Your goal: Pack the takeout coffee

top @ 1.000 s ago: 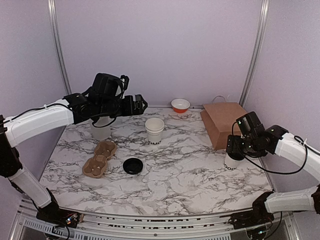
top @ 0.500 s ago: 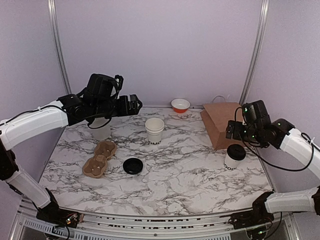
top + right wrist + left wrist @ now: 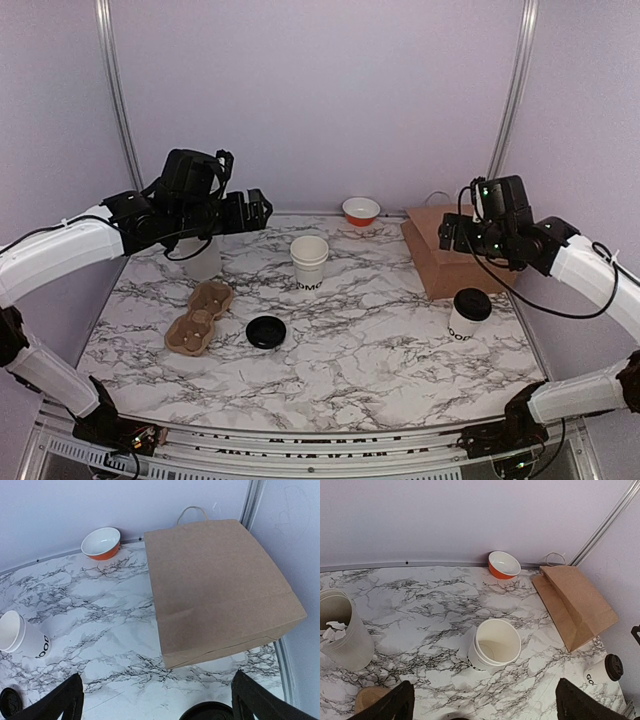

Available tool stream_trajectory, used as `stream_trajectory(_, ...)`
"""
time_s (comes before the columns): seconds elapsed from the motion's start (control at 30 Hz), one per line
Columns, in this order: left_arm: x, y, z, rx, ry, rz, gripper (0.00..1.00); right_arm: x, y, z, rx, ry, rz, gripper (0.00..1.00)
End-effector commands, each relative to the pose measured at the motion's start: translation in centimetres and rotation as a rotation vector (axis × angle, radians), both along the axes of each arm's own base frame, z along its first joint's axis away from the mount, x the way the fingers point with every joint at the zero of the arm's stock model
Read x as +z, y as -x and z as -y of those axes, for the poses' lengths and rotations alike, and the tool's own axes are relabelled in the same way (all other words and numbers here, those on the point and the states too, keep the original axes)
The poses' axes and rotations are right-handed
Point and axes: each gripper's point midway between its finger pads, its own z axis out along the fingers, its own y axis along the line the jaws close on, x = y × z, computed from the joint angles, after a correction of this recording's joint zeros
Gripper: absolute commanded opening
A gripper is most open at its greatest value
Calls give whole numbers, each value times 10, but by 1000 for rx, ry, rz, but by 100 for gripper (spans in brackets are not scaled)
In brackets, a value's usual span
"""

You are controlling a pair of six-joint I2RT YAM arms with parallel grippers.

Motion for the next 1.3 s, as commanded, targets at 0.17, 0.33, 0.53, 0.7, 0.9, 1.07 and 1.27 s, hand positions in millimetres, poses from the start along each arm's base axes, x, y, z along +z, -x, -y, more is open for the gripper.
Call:
stream_trajectory(0.17,7,11,-11,7,18,-4,99,7,-60,-4,21,56,-40,94)
stream_trajectory(0.33,4,20,-13,-12,41,-23,99,-13,-100,4,-15,177,-99,87)
stream_trajectory(0.53,6,27,-16,-26,51,-21,99,-50,-147,-4,-3,297,-196,78)
stream_trajectory(0.7,8,30,-17,-34,53,-23,99,-78,-172,2,-28,416,-259,75)
stream_trajectory(0.9,10,30,-17,-38,51,-19,99,-92,-198,6,-57,519,-287,73)
stream_trajectory(1.07,10,31,-17,-39,52,-19,99,-101,-209,16,-103,618,-306,72)
stream_trajectory(1.27,10,31,-16,-39,61,-25,99,-109,-217,15,-106,663,-315,66)
